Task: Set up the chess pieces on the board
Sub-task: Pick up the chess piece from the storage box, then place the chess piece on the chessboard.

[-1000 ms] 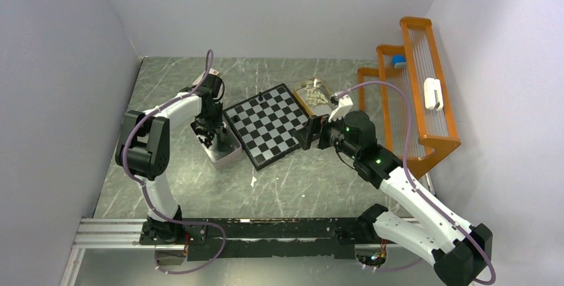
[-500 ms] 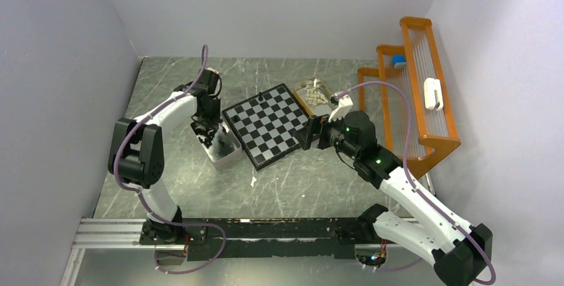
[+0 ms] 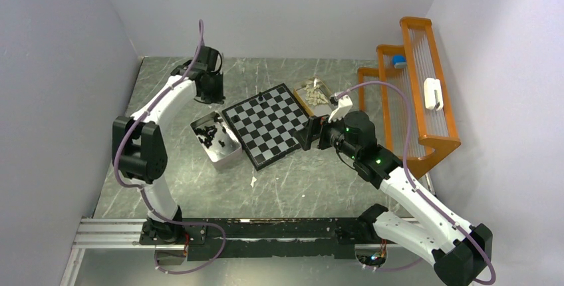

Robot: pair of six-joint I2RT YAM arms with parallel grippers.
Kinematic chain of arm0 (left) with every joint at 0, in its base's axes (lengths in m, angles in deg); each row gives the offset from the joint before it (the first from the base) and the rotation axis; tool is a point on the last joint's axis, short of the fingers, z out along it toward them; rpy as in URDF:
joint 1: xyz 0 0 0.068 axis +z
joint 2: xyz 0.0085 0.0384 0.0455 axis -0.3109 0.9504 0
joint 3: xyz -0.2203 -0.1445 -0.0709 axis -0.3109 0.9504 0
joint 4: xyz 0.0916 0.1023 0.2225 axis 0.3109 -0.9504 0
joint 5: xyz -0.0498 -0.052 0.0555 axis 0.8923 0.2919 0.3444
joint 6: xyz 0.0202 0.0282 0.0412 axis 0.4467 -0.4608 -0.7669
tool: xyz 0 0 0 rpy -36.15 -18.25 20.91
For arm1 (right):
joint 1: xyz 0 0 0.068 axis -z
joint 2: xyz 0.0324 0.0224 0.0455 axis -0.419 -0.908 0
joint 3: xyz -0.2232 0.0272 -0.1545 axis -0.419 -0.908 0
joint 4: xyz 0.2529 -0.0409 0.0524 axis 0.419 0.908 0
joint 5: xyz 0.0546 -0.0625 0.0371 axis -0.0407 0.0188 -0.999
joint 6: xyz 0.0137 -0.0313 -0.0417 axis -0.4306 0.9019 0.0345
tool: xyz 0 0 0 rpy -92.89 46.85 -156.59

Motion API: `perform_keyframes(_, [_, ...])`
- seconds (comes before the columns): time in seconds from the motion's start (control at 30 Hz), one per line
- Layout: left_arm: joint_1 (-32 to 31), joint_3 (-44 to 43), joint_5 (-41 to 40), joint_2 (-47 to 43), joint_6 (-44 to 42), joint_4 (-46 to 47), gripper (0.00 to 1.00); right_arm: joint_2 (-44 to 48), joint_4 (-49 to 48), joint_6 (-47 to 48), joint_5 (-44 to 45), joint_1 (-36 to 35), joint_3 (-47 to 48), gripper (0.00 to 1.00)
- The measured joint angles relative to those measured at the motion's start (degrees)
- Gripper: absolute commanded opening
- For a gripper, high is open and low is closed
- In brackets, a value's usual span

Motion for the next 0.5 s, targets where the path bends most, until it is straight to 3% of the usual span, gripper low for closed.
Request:
perform_keyframes(0.23, [-1.70, -8.79, -0.70, 7.32, -0.90, -0.83, 0.10, 0.00, 0.79, 0.42, 0.39, 0.00, 0.02, 1.00])
perform_keyframes(0.5, [-4.31, -11.85, -1.16, 13.14, -1.18, -0.92, 0.10, -0.11, 0.83, 0.37, 0.35, 0.00, 0.22, 1.00])
